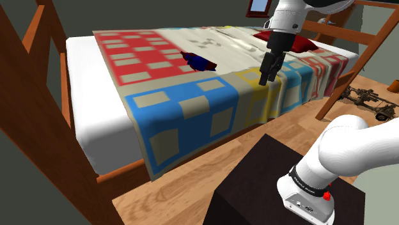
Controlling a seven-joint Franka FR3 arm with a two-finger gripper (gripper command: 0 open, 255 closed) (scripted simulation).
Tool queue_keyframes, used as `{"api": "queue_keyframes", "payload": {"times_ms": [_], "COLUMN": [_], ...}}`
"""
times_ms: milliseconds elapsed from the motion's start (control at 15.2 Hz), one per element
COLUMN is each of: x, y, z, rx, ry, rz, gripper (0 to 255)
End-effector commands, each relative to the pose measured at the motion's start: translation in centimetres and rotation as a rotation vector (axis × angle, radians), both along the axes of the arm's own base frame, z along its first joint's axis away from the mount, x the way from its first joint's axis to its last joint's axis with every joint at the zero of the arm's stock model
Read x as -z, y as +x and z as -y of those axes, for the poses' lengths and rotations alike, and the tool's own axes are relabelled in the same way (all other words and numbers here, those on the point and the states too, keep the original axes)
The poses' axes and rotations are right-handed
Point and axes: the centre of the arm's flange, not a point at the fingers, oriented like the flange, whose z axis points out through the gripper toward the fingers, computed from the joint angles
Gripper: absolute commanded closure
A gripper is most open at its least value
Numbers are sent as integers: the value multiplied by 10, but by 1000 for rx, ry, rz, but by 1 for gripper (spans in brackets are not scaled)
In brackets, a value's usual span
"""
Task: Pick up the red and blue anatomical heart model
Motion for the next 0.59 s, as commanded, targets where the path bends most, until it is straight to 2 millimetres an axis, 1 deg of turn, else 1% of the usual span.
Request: {"api": "queue_keyframes", "payload": {"times_ms": [0,264,528], "x": [0,5,7], "y": [0,48,96], "z": [0,13,21], "rx": [0,-90,-179], "ry": [0,16,32], "rz": [0,38,76], "gripper": [0,0,0]}}
